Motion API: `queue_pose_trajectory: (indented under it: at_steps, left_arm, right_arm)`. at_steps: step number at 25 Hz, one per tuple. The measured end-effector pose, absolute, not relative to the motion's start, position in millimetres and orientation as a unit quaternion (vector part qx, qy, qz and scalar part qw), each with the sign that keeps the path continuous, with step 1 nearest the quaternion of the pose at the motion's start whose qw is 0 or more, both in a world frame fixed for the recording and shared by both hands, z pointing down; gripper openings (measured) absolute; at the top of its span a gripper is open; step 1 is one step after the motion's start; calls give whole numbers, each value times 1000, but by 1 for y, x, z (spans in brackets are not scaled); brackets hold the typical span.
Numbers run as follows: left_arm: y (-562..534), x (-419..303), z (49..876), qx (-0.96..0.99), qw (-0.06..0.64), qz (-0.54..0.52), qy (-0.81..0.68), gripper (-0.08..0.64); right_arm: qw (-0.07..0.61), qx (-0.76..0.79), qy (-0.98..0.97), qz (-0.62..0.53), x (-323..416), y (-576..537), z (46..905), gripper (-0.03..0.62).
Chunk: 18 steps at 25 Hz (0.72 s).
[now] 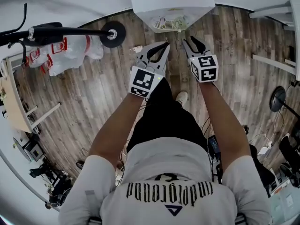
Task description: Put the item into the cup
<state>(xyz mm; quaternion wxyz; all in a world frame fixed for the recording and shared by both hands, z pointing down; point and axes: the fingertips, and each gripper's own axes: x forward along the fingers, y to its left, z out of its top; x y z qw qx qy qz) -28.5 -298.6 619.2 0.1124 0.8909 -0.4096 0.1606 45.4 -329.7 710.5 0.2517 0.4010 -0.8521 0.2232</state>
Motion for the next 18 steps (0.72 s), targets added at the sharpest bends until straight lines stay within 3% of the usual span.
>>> queue_pose_trajectory:
  at_steps: [18]
  left_arm:
    - [-162, 26, 410, 903, 40, 77, -421, 9]
  right_arm:
    - [102, 374, -916, 100, 117, -165, 440, 31]
